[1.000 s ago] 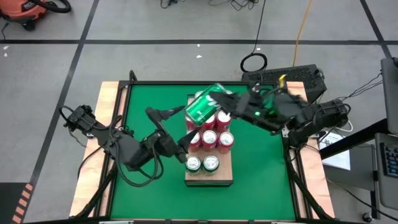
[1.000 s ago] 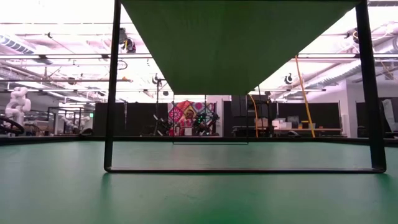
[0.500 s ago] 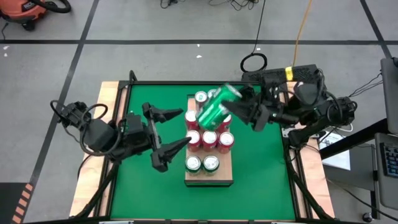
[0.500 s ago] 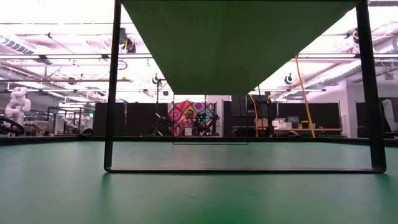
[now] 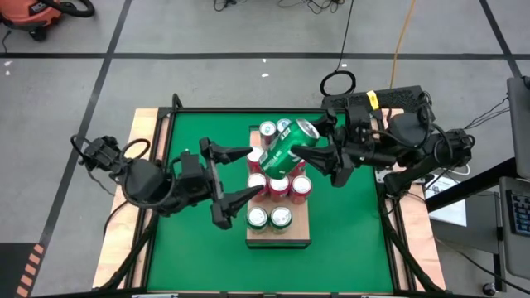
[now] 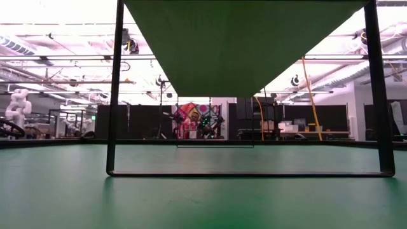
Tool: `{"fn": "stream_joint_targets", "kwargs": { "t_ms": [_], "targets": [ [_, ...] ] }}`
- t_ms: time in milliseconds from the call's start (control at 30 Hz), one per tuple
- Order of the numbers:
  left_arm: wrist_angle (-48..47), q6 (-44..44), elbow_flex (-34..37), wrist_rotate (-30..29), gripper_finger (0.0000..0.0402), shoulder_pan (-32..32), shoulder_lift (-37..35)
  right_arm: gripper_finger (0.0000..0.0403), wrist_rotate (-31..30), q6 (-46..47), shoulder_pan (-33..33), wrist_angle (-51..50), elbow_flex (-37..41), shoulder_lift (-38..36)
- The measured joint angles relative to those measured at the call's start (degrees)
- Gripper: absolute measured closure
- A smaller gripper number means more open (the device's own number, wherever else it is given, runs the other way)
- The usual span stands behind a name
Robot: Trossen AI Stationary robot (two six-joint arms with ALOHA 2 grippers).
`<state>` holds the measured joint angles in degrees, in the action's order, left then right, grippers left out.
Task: Place canned beverage on shelf
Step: Put the green soda can on the shelf aligned with the other green soda cans
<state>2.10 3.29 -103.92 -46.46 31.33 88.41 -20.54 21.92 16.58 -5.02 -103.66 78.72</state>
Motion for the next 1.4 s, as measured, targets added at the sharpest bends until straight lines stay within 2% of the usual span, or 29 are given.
{"fn": "stream_joint_targets", "kwargs": {
  "t_ms": [167, 433, 767, 900, 1167, 1400],
  "targets": [
    [-0.1, 0.1, 0.0, 0.1, 0.0008, -1.8, 0.6, 0.0103, 1.1, -0.2, 0.0, 0.0, 0.0, 0.2],
    [-0.9, -3.1, -0.1, 6.5, 0.0008, -5.5, 2.0, 0.0103, 0.8, -1.2, 0.0, -0.8, 0.0, 0.2],
    [-1.2, -2.9, 0.0, 3.6, 0.0011, -7.3, 3.6, 0.0103, -2.2, -1.6, -0.1, -1.0, 0.0, 0.3],
    [-0.8, -2.9, -0.1, 3.6, 0.0037, -7.8, 4.0, 0.0103, -2.2, -1.9, -0.1, -1.3, 0.0, 0.3],
    [-1.2, -2.9, 0.0, 3.8, 0.0118, -8.0, 4.1, 0.0102, -2.5, -2.5, -0.1, -2.3, 0.0, 0.2],
    [-1.2, -3.0, 0.0, 2.9, 0.0120, -8.0, 4.1, 0.0065, -3.6, 0.2, -0.1, -2.6, 0.0, 0.2]
  ]
}}
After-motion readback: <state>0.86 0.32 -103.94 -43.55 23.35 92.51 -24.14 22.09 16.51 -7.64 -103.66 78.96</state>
